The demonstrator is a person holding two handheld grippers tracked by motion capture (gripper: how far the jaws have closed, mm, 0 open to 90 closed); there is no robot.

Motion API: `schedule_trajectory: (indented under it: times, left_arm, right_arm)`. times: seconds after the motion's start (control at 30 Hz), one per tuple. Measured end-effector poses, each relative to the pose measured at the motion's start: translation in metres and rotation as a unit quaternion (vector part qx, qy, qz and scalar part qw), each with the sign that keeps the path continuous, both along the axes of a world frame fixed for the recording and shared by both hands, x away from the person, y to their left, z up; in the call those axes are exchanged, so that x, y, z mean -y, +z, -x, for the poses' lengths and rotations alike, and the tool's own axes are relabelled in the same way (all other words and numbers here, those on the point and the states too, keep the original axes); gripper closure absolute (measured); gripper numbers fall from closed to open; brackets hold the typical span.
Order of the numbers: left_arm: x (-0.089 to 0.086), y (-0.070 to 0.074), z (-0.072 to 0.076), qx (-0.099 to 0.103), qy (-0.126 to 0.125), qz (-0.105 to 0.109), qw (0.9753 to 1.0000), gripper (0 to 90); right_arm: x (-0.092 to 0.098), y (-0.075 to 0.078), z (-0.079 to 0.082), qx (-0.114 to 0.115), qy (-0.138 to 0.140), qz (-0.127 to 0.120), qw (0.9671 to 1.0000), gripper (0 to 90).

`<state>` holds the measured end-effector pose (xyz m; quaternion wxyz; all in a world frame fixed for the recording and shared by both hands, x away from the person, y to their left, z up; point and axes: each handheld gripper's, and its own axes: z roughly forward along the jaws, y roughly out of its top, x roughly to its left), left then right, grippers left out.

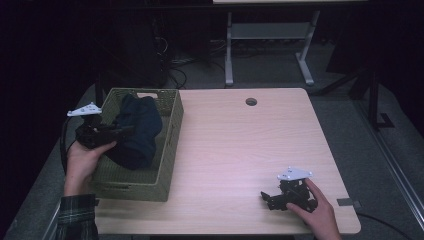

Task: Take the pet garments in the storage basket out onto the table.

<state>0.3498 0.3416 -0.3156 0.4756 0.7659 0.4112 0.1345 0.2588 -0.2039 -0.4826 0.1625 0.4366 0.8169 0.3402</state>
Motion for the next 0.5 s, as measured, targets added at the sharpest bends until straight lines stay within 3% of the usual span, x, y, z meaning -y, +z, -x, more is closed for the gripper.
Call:
schedule_trajectory:
  times: [0.27, 0.5]
  left_arm:
    - [0.011, 0.016, 0.004, 0.026, -0.022, 0.021, 0.9992, 71.0]
    - [0.029, 0.029, 0.008, 0.044, -0.052, 0.042, 0.9968, 71.0]
  right_arm:
    - [0.000, 0.000, 0.000, 0.000, 0.001, 0.000, 1.0000, 0.0]
    - [0.000, 0.000, 0.000, 0.000, 0.000, 0.000, 1.0000, 0.0]
